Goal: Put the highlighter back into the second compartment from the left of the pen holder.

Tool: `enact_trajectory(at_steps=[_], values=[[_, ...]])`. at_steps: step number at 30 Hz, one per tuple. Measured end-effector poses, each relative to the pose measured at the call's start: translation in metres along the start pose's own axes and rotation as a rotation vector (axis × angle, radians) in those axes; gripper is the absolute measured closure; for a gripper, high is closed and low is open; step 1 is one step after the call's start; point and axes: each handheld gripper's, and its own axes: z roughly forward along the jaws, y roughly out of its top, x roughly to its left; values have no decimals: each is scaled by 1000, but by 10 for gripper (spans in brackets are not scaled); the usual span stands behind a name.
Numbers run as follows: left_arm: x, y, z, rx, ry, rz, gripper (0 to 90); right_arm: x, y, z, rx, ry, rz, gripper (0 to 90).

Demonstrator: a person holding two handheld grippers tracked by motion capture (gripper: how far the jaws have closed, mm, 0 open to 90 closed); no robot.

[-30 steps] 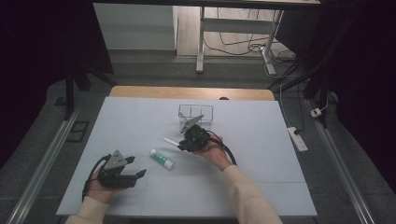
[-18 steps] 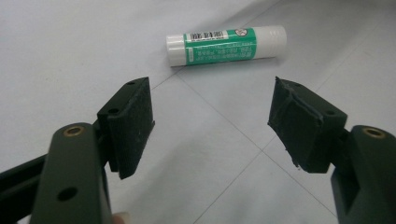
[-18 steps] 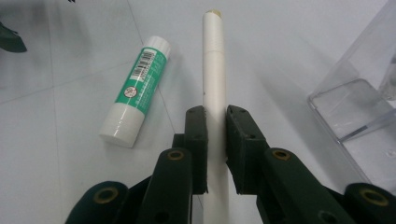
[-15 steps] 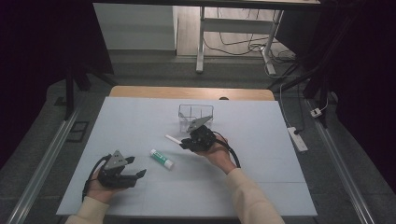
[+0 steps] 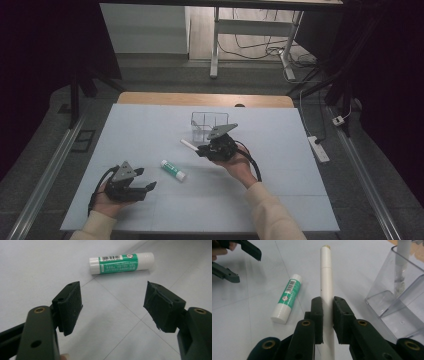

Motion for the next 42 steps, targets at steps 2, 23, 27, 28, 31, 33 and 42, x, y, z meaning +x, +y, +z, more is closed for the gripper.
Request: enact_trajectory(at_steps=[2,23,27,28,31,33,42], values=[[0,0,0,0,0,0,303,0,0,-3,-13,-4,2,779],[1,-1,0,2,5,0,302,-3,-1,-27,-154,-26,15,779],[1,-1,0,4,6,-3,303,-4,-1,-31,-179,-30,23,780],[1,-1,0,4,6,-2,302,-4,-1,-32,-185,-31,27,779],[1,-1,0,5,6,-1,303,-6,-1,-35,-198,-42,33,779],[2,-1,0,5,5,-1,303,-7,-1,-36,-212,-54,42,779],[2,-1,0,7,6,0,302,-12,2,-43,-265,-97,76,780]])
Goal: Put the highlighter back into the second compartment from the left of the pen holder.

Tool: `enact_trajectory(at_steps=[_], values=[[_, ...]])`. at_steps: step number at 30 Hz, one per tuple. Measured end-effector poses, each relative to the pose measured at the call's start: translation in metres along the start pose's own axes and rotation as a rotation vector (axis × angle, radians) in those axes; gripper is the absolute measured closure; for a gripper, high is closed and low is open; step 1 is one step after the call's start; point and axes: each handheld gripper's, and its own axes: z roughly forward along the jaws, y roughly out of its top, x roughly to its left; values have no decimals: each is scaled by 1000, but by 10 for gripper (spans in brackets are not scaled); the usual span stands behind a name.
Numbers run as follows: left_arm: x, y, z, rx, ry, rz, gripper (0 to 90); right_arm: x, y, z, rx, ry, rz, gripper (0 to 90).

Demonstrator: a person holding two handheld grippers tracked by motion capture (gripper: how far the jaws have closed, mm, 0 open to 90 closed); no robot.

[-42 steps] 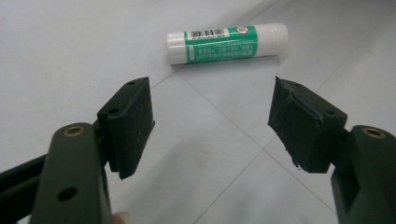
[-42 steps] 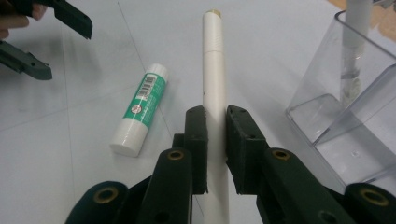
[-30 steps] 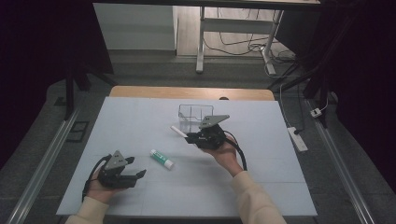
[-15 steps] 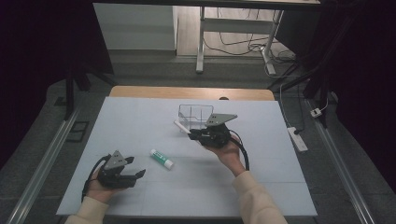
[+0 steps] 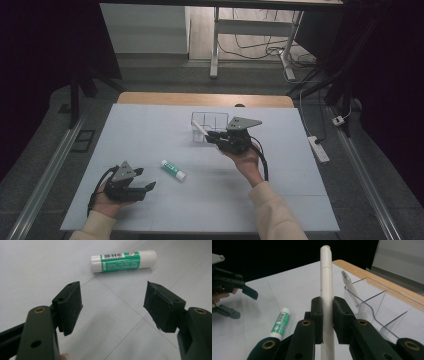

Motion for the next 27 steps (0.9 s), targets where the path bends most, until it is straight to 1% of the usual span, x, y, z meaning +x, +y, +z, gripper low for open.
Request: enact_trajectory(at_steps=[13,27], values=[[0,0,0,1,1,0,302,-8,8,-4,-40,-34,26,779],[2,-1,0,-1,-2,-3,302,-19,14,2,-79,-72,64,779]])
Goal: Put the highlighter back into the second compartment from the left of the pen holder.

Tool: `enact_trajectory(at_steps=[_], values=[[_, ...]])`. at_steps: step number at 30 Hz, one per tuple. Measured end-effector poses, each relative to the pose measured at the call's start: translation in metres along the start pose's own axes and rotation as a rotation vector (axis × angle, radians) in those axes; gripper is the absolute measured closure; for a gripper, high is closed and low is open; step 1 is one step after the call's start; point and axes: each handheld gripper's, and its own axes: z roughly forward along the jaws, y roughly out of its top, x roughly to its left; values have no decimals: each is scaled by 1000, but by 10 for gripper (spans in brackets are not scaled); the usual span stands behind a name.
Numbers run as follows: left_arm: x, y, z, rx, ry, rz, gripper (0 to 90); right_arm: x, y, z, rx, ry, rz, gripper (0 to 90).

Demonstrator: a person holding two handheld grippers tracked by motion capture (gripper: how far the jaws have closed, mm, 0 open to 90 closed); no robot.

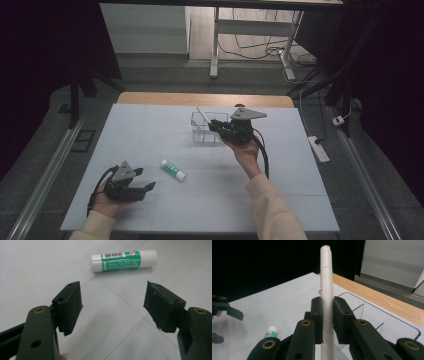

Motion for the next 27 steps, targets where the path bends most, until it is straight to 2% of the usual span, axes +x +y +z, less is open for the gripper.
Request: enact_trajectory(at_steps=[15,27], values=[[2,-1,1,5,-6,0,302,-12,5,7,-26,-30,32,779],[4,-2,1,3,-12,0,302,-17,10,15,-24,-47,31,779]])
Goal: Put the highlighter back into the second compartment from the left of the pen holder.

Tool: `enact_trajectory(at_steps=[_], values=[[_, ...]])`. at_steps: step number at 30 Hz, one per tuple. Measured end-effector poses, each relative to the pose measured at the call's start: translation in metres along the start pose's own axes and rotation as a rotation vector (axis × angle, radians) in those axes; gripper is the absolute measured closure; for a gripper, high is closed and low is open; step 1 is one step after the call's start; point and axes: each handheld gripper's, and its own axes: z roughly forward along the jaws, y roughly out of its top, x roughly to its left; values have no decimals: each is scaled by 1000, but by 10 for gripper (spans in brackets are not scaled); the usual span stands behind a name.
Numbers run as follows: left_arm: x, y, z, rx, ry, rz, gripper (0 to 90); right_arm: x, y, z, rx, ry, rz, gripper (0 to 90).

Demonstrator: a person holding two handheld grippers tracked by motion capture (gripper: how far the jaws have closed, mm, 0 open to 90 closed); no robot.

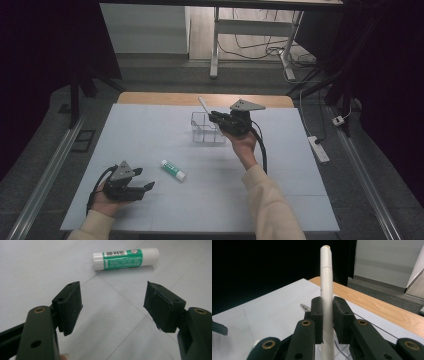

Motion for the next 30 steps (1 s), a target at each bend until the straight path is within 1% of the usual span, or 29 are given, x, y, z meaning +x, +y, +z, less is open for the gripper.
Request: enact_trajectory(at_steps=[6,14,23,26,30], values=[[0,0,1,8,-2,2,301,0,1,2,-6,-2,0,779],[1,0,2,7,-3,3,301,-6,2,6,-14,-9,11,779],[3,-1,1,10,-4,-4,301,-14,1,22,-18,-13,28,779],[3,-2,1,10,-2,-6,301,-16,2,28,-25,-12,38,779],[4,-3,0,9,0,-11,301,-18,3,34,-33,-20,39,779]])
